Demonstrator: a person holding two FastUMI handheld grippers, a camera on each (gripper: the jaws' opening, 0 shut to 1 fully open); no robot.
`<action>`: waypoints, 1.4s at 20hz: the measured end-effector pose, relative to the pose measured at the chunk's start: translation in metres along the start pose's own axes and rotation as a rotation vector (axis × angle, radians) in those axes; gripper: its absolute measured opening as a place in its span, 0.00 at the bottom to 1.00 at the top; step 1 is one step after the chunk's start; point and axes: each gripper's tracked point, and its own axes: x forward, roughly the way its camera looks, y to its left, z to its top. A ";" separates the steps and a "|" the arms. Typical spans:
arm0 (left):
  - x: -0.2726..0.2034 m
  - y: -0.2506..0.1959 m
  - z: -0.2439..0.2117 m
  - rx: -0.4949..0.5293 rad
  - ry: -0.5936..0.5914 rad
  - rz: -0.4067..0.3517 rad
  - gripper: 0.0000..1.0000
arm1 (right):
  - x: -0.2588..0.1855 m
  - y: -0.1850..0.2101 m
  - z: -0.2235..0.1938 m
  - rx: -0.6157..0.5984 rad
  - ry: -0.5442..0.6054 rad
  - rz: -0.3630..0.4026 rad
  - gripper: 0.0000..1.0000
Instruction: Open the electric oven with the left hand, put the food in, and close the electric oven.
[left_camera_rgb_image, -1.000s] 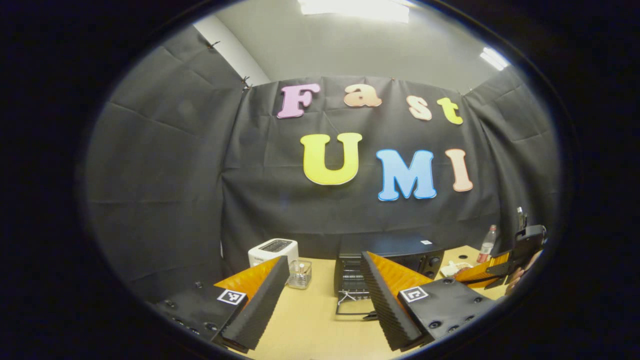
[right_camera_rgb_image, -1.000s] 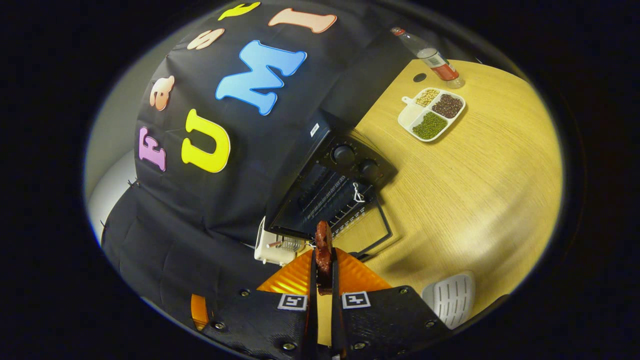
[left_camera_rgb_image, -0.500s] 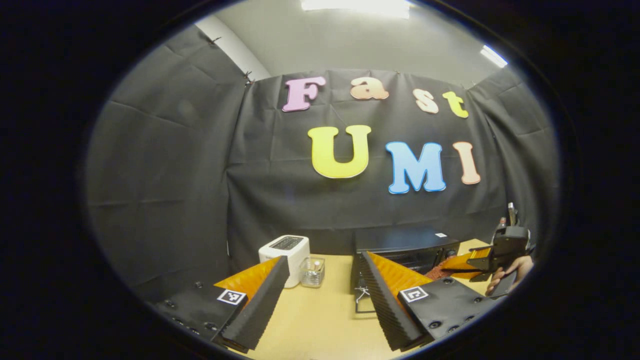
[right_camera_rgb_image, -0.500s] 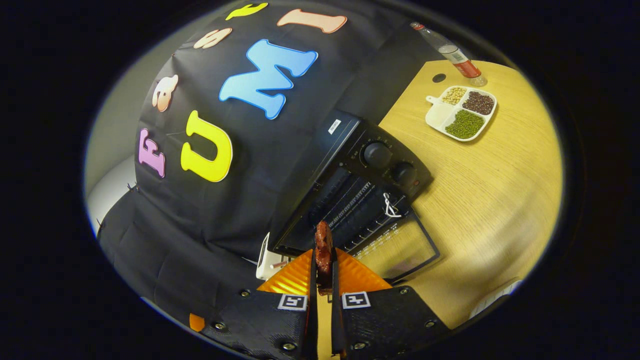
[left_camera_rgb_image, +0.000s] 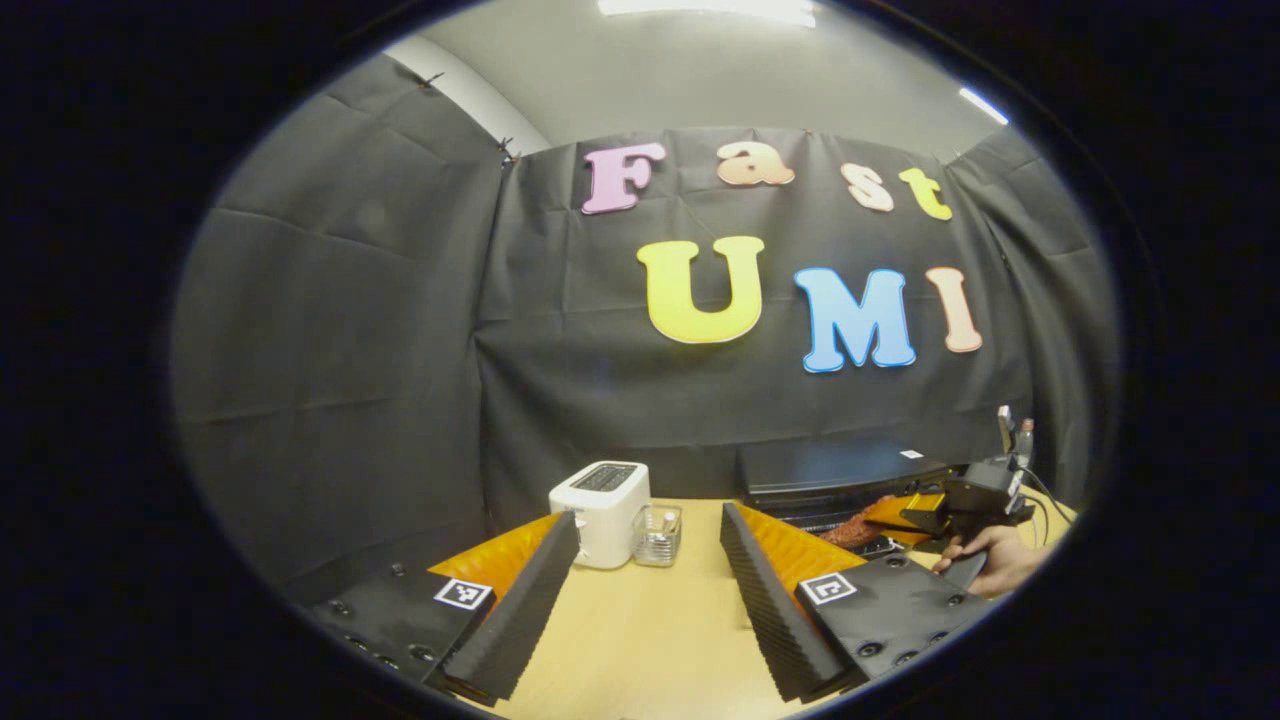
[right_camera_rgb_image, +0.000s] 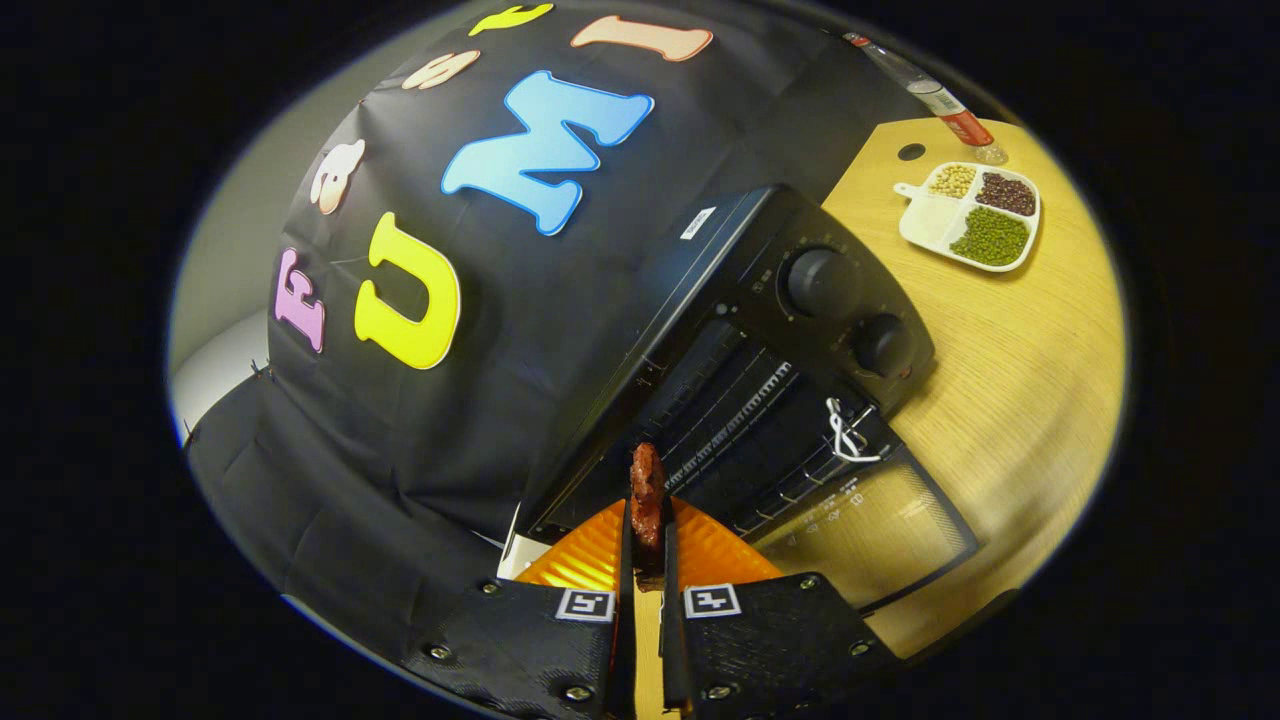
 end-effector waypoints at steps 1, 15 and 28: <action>0.000 0.003 -0.003 0.004 0.008 0.007 0.99 | 0.007 0.000 0.000 -0.008 -0.006 0.001 0.11; 0.001 0.025 -0.031 0.019 0.075 0.064 0.99 | 0.057 -0.032 0.017 -0.162 -0.112 -0.135 0.17; 0.013 -0.002 -0.028 -0.026 0.037 0.000 1.00 | 0.001 -0.028 0.044 -0.470 -0.150 -0.200 0.98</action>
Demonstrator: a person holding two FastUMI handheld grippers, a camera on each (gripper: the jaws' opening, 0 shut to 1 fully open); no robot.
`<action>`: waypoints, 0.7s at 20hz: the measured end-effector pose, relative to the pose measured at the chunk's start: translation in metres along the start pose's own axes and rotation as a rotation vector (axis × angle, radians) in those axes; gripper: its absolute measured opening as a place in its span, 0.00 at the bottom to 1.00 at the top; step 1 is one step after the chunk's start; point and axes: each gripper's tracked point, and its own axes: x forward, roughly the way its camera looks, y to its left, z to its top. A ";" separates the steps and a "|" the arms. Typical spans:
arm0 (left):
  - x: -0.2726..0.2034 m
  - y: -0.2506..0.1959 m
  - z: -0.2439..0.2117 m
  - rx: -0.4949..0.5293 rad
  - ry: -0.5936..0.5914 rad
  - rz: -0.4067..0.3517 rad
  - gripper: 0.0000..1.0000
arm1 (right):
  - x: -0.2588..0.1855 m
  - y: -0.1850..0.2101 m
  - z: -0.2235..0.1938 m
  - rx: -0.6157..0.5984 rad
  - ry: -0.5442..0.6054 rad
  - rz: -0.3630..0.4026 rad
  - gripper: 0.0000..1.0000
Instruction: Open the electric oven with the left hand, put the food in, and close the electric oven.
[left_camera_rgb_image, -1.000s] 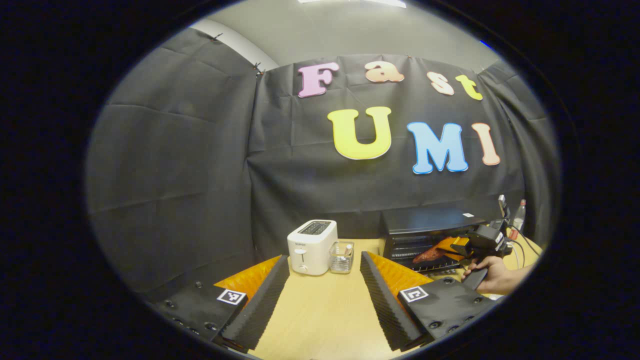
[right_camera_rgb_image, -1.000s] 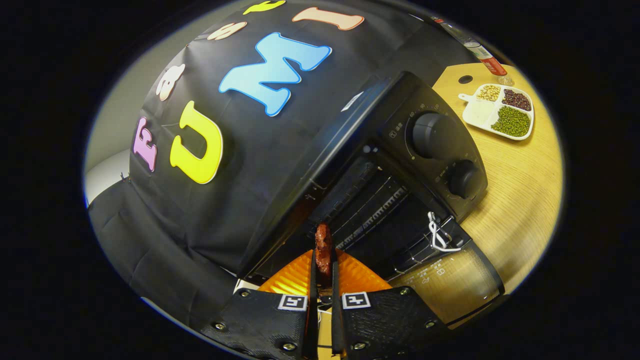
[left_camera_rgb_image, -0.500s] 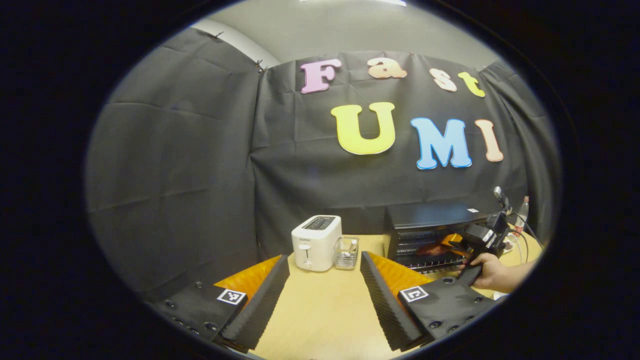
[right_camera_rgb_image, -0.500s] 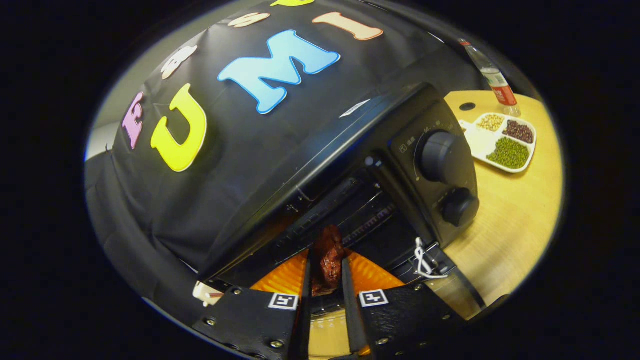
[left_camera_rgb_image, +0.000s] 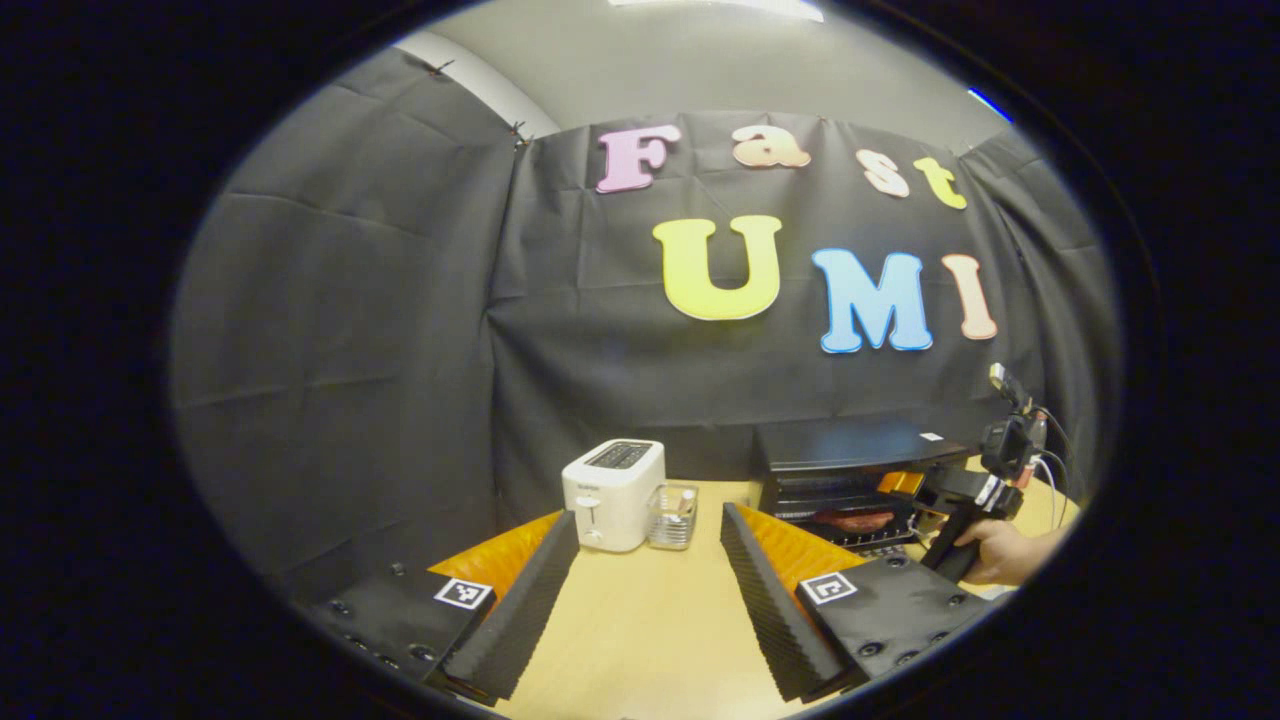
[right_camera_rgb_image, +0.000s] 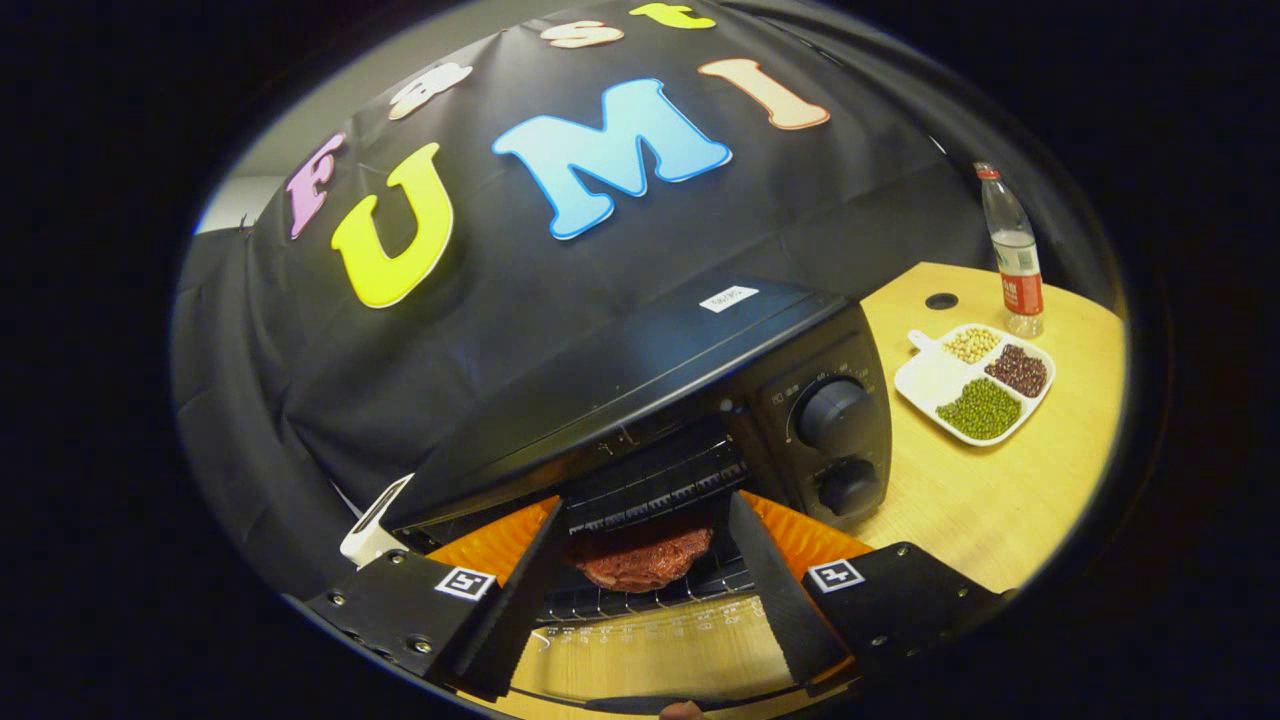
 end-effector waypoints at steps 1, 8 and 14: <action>0.002 -0.008 0.001 -0.005 -0.004 -0.016 0.96 | -0.010 0.001 0.004 -0.027 -0.005 0.010 0.98; 0.007 -0.064 -0.012 -0.010 0.023 -0.135 1.00 | -0.087 0.000 0.039 -0.190 -0.061 0.077 0.98; 0.006 -0.114 -0.031 -0.003 0.070 -0.234 0.99 | -0.153 -0.030 0.075 -0.285 -0.151 0.033 0.98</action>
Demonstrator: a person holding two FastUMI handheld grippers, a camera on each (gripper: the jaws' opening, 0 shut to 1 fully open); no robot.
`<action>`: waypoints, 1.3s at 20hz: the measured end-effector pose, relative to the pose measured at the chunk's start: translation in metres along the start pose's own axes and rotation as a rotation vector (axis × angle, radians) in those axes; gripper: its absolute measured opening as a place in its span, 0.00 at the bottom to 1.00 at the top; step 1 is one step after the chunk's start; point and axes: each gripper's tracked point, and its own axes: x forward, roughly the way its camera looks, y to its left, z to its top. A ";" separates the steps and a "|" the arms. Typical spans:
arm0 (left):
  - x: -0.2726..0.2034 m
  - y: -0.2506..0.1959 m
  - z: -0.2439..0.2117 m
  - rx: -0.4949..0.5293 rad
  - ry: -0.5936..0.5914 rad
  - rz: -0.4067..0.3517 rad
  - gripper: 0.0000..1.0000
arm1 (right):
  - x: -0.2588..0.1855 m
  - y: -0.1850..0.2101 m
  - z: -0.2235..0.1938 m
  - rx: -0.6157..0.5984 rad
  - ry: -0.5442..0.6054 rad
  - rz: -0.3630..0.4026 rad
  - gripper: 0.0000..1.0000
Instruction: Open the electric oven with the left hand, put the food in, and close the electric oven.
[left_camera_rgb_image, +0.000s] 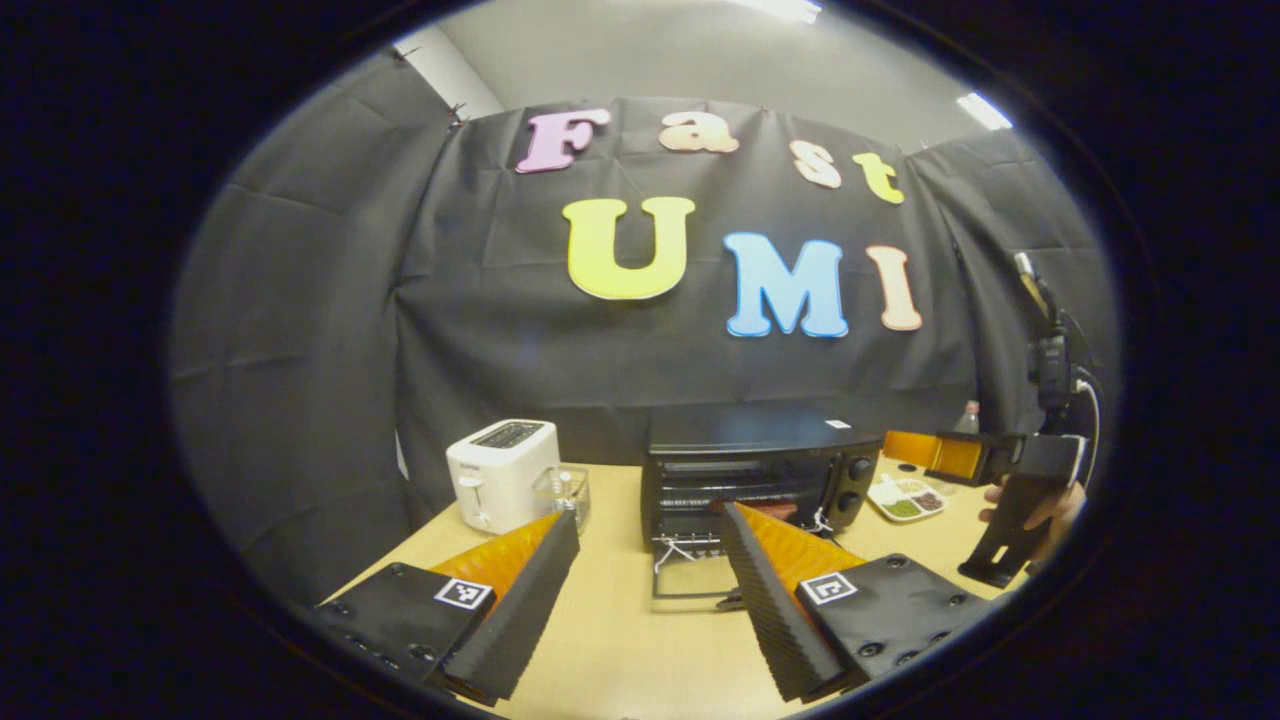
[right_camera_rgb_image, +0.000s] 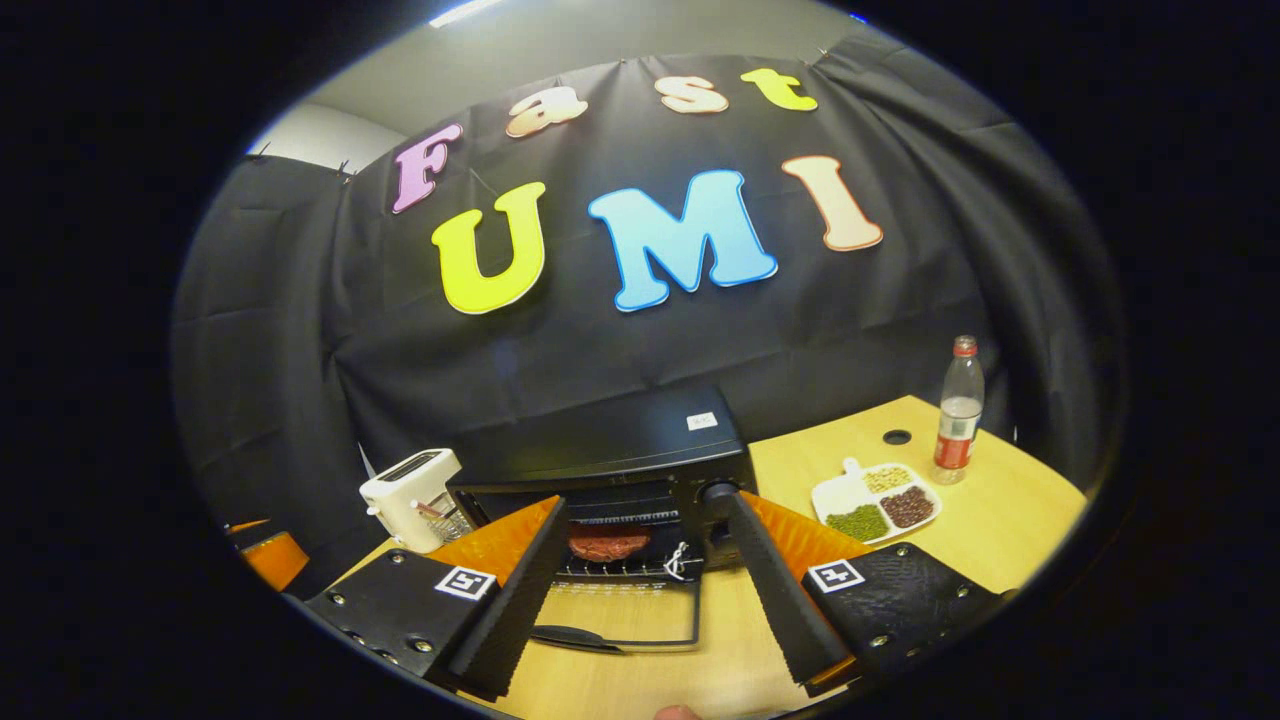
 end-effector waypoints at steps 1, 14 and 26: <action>0.004 -0.009 -0.009 -0.003 0.026 -0.014 1.00 | -0.010 -0.006 0.006 -0.014 -0.017 -0.009 0.98; 0.053 -0.104 -0.130 -0.012 0.357 -0.209 0.96 | -0.106 -0.070 0.037 -0.154 -0.072 -0.165 0.98; 0.103 -0.126 -0.221 0.007 0.601 -0.235 1.00 | -0.132 -0.103 0.032 -0.161 -0.030 -0.283 0.97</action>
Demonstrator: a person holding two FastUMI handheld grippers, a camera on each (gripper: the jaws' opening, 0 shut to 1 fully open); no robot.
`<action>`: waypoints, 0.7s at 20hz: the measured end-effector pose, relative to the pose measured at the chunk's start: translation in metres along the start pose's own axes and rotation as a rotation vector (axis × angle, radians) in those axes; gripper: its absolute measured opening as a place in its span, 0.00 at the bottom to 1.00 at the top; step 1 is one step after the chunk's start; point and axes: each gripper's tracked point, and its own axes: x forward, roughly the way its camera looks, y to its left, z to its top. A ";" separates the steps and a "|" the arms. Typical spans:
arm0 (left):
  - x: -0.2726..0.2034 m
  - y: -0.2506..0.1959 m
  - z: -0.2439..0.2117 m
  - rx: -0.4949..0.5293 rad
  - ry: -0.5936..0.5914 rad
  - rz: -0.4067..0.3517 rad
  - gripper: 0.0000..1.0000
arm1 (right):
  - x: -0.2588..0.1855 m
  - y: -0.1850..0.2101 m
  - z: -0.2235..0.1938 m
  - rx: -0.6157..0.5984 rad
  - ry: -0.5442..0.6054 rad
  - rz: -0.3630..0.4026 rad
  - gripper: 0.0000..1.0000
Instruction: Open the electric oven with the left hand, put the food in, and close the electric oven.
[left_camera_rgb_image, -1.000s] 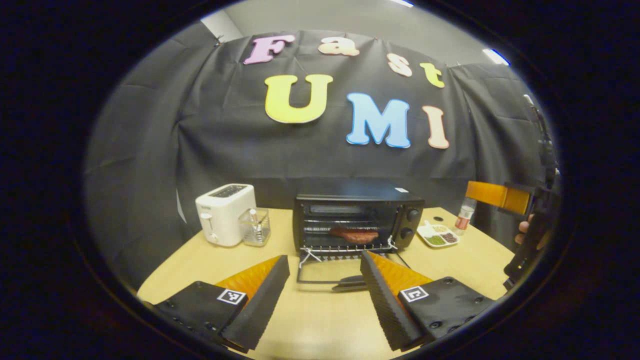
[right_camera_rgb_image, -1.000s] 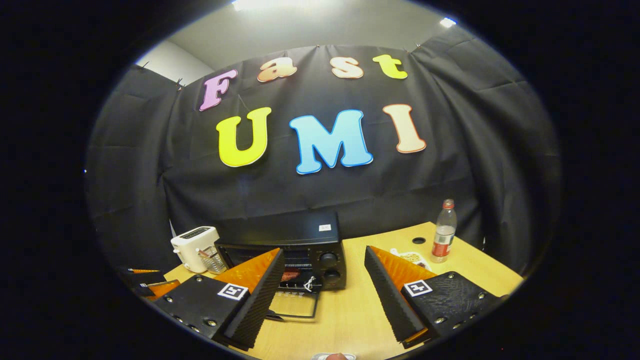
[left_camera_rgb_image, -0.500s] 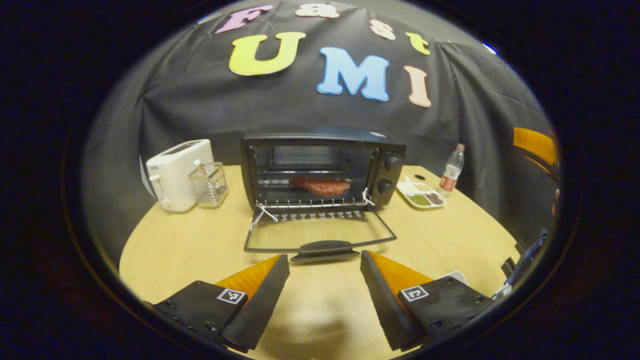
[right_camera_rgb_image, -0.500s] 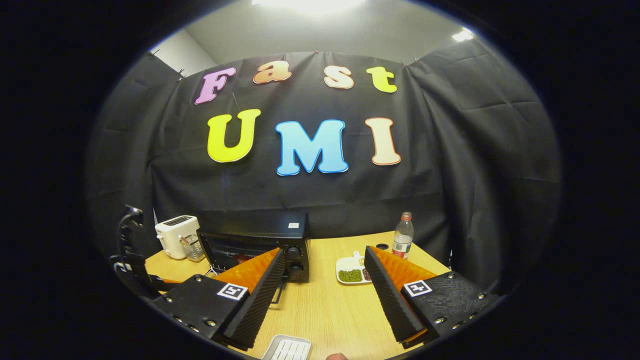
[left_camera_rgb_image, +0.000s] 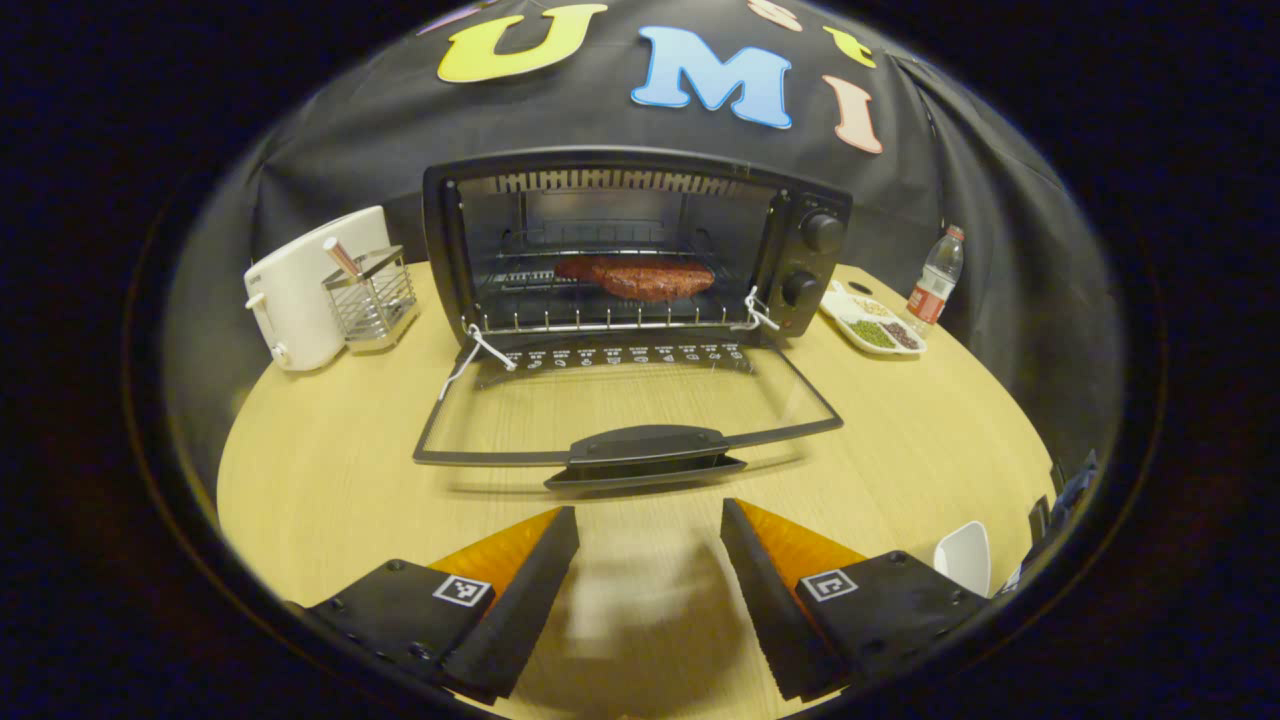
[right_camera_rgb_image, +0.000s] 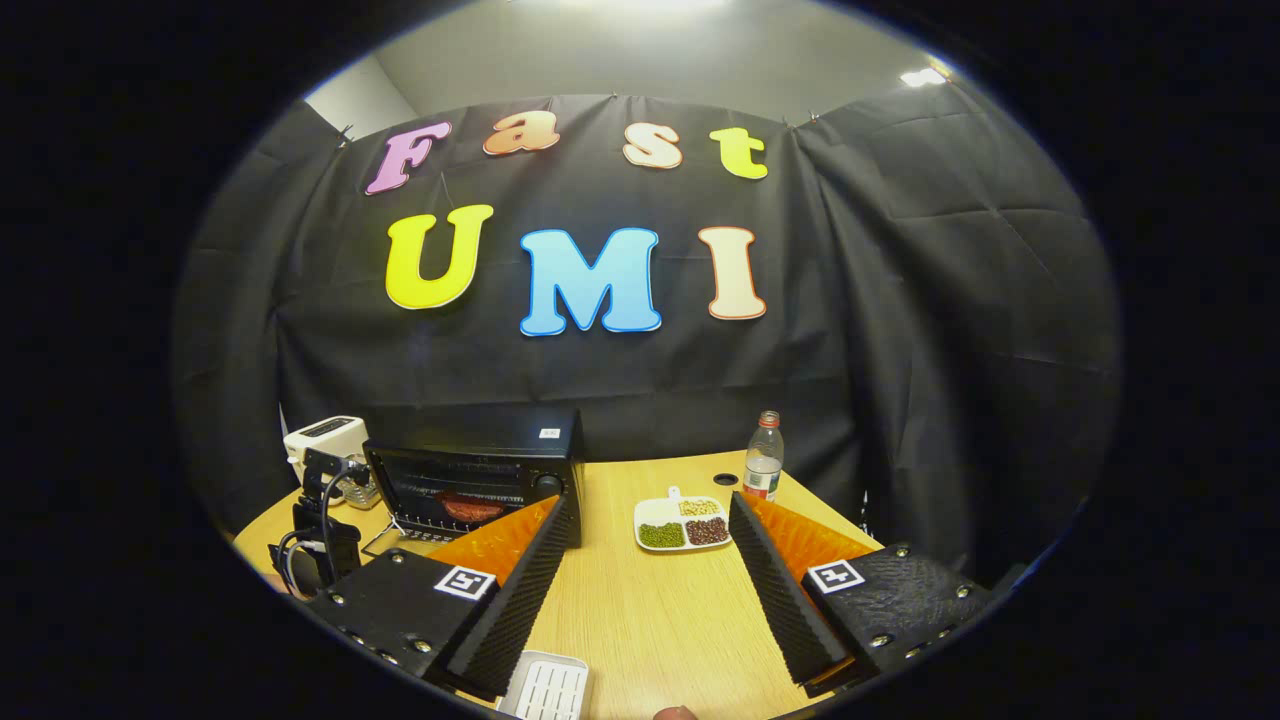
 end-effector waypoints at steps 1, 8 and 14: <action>0.006 -0.001 -0.001 0.007 0.007 0.000 1.00 | -0.001 -0.003 -0.001 0.002 0.002 -0.009 0.97; 0.019 0.000 0.001 0.038 0.009 0.042 1.00 | -0.006 -0.019 -0.008 0.010 0.023 -0.051 0.98; 0.019 0.002 0.011 -0.064 0.029 0.051 1.00 | -0.004 -0.013 -0.005 0.011 0.019 -0.018 0.98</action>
